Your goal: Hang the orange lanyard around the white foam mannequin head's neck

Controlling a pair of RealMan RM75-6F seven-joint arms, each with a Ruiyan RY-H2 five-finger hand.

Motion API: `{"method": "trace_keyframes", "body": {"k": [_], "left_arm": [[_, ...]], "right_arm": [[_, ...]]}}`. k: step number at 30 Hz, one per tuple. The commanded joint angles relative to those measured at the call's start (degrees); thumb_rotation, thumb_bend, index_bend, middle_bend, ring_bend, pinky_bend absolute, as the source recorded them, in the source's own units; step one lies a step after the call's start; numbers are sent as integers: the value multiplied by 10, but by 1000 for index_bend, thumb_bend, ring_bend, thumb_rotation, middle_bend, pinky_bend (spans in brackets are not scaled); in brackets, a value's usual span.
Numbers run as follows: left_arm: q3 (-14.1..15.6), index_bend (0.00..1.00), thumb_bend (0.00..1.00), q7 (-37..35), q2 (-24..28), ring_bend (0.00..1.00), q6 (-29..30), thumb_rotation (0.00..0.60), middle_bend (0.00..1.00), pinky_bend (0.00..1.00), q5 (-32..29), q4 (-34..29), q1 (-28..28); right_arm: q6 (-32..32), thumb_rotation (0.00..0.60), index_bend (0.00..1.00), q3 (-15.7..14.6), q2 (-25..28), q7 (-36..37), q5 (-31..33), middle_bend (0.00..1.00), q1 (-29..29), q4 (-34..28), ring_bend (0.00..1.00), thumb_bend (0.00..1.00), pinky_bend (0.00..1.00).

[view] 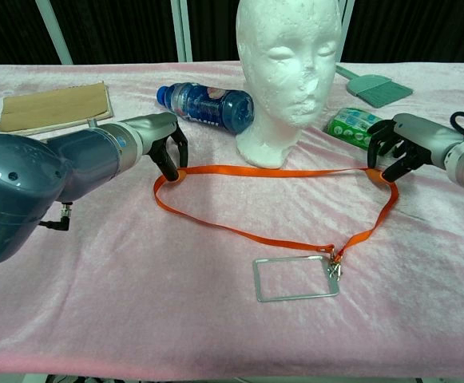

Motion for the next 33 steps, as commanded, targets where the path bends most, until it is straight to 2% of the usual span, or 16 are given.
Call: {"method": "trace_keyframes", "body": {"k": [1, 11, 23, 28, 33], "left_arm": [[-6, 591, 432, -9, 0, 0, -2, 600, 175, 0, 6, -3, 3], [-21, 601, 432, -40, 4, 0, -9, 600, 175, 0, 23, -22, 15], [-21, 600, 432, -45, 20, 0, -19, 600, 175, 0, 26, -36, 23], [-14, 596, 432, -54, 42, 0, -29, 600, 174, 0, 48, -64, 33], [4, 596, 432, -70, 88, 0, -36, 600, 173, 0, 83, -120, 57]], "right_arm": [[0, 600, 726, 0, 1, 0, -1, 110, 0, -2, 222, 433, 212], [3, 600, 731, 1, 3, 1, -4, 110, 0, -12, 222, 433, 212], [6, 600, 733, 5, 10, 6, -6, 110, -1, -25, 223, 434, 212], [15, 600, 734, 10, 28, 14, -18, 110, -6, -52, 223, 433, 212], [37, 600, 735, 10, 62, 34, -48, 110, -25, -101, 223, 433, 212]]}}
